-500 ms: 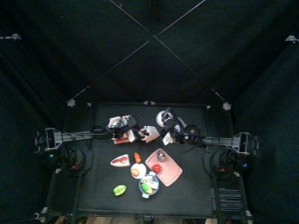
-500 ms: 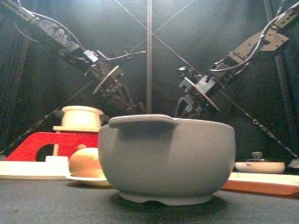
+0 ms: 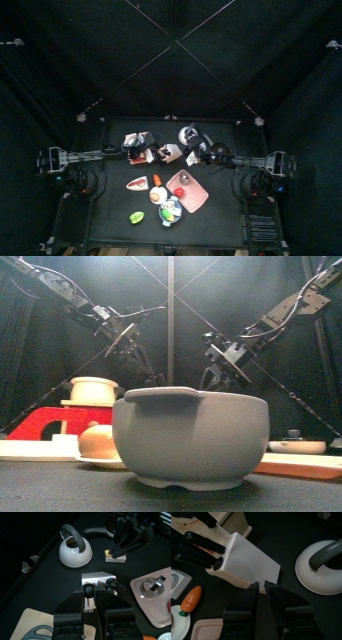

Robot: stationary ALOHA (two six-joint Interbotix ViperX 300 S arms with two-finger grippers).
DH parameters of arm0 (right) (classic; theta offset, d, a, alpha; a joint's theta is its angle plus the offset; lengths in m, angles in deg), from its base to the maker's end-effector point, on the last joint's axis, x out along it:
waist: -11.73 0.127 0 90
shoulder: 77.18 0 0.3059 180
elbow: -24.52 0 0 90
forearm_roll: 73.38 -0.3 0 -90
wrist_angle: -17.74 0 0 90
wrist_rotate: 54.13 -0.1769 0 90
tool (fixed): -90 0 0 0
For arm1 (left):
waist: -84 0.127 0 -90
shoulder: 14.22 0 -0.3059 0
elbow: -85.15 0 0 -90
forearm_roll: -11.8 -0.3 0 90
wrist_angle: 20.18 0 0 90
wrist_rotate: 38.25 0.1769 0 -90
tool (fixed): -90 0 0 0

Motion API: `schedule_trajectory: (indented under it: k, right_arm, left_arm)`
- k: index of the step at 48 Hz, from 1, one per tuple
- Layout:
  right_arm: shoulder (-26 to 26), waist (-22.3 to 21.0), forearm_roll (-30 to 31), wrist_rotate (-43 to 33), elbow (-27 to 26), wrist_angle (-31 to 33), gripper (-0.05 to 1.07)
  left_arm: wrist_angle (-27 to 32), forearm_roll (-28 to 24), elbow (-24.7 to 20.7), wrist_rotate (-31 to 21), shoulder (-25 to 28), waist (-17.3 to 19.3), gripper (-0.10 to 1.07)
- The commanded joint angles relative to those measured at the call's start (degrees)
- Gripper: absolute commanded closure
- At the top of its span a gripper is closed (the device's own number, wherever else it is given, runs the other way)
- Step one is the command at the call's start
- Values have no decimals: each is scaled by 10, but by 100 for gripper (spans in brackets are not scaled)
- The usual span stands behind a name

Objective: Pull out cleaver

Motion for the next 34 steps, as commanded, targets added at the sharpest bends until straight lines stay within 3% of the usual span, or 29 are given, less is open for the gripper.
schedule_trajectory:
  k: [1,19,34]
  right_arm:
    - [8,0,0,0,-8,-1,42]
    - [11,0,2,2,-11,-1,42]
    - [13,1,3,2,-11,-1,42]
  left_arm:
    - [13,-2,-2,0,-25,-15,54]
    - [44,-1,41,0,-146,-77,54]
    - [43,1,99,0,-265,-106,54]
